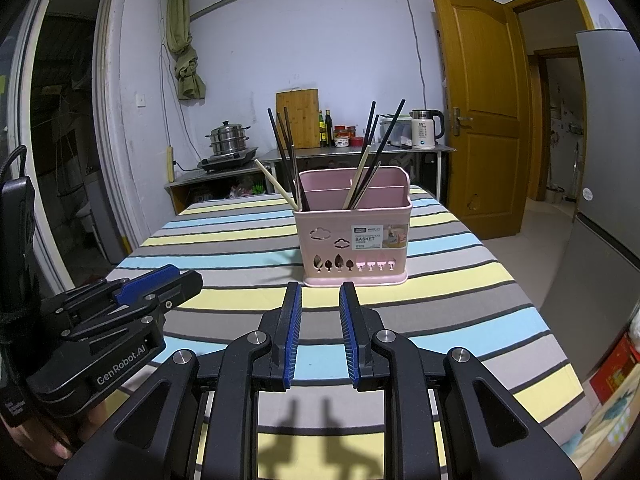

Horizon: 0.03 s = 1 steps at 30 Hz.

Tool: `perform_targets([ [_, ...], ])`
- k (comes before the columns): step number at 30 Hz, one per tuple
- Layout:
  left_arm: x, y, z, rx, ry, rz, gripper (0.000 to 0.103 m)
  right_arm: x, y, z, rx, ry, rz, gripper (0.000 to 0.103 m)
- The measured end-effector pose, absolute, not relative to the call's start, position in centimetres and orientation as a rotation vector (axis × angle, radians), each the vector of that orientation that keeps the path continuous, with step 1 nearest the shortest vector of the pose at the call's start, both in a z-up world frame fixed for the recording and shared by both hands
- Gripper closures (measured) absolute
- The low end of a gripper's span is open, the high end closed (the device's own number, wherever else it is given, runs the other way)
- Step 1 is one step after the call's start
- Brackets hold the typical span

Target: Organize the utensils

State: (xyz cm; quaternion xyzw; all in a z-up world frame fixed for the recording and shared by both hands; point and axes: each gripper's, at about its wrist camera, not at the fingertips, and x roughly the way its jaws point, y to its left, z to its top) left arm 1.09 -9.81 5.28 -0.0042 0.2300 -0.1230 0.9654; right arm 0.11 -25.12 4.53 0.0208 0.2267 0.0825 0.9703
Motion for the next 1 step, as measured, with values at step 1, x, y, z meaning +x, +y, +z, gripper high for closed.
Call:
perform_targets([
  [1,1.07,-9.89,5.28,-0.009,0.465,-0.248,0.077,0.06,-25.11,4.53,0.042,0.457,0.165,0.083],
])
